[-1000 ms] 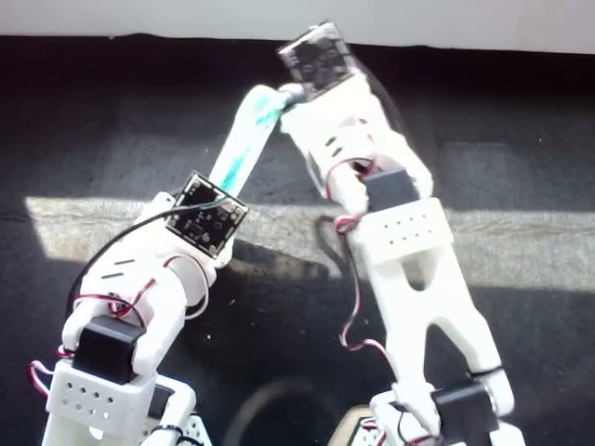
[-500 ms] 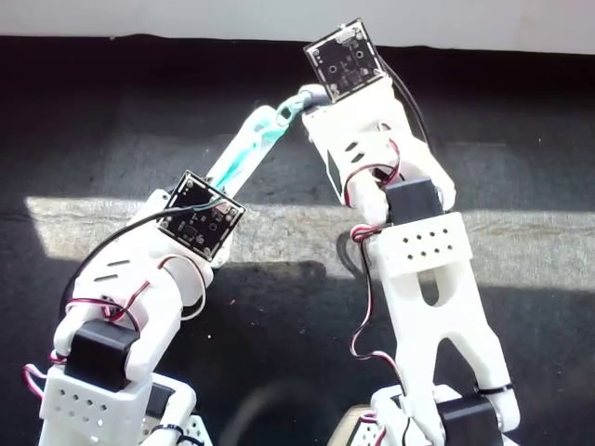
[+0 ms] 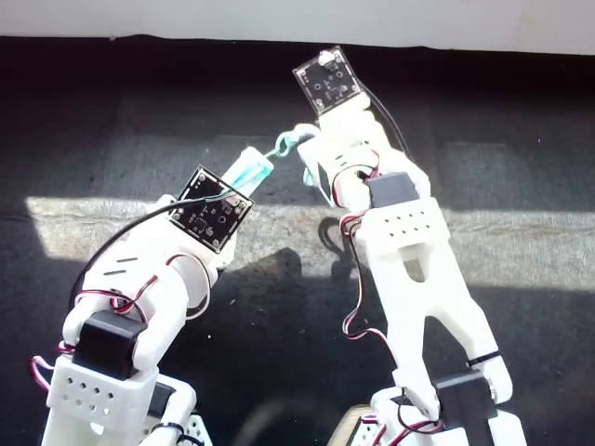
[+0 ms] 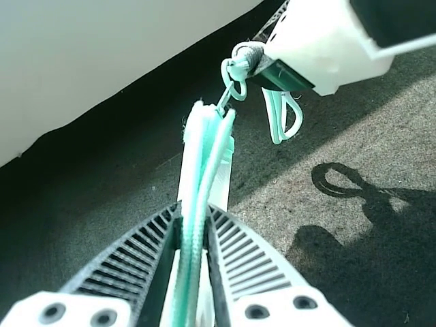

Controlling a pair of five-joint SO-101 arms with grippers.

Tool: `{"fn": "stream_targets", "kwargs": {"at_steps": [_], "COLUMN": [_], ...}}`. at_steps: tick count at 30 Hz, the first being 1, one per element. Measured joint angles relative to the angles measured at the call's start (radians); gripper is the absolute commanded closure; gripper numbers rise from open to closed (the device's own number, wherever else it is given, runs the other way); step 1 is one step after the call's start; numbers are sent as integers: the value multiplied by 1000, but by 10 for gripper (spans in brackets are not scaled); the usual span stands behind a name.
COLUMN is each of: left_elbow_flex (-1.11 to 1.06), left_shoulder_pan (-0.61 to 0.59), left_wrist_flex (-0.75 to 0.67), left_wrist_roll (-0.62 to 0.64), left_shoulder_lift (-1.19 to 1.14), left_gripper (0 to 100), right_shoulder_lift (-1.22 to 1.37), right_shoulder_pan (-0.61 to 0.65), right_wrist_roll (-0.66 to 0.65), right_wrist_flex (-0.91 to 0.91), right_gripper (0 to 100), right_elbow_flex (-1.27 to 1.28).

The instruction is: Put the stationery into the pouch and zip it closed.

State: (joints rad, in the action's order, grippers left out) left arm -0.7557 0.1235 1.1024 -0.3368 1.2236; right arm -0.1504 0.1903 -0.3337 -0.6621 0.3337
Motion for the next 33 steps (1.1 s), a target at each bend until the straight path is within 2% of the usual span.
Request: {"fn": "stream_targets", "kwargs": {"at_steps": [6, 10, 14, 19, 21, 24, 33], "left_elbow_flex": [0, 0, 46, 123, 147, 184, 192], "left_shoulder_pan": [0, 2, 43, 100, 91, 87, 92], "left_wrist_flex": [3, 3, 60, 170, 201, 206, 210], "left_wrist_roll": [0, 46, 72, 80, 83, 81, 91], "left_shoulder_lift": [-41, -95, -138, -163, -150, -150, -150], "left_gripper": [990, 990, 990, 990, 990, 990, 991], "right_shoulder_lift": [-87, -95, -95, -71, 8, 114, 100], "right_shoulder_pan": [-2, -18, -20, -21, -83, -160, -164], "right_wrist_roll": [0, 0, 2, 2, 6, 6, -21], "right_wrist_flex": [20, 143, 269, 330, 339, 367, 459], "right_gripper": [992, 992, 992, 992, 992, 992, 992], "right_elbow_flex": [147, 295, 400, 425, 431, 459, 574]}}
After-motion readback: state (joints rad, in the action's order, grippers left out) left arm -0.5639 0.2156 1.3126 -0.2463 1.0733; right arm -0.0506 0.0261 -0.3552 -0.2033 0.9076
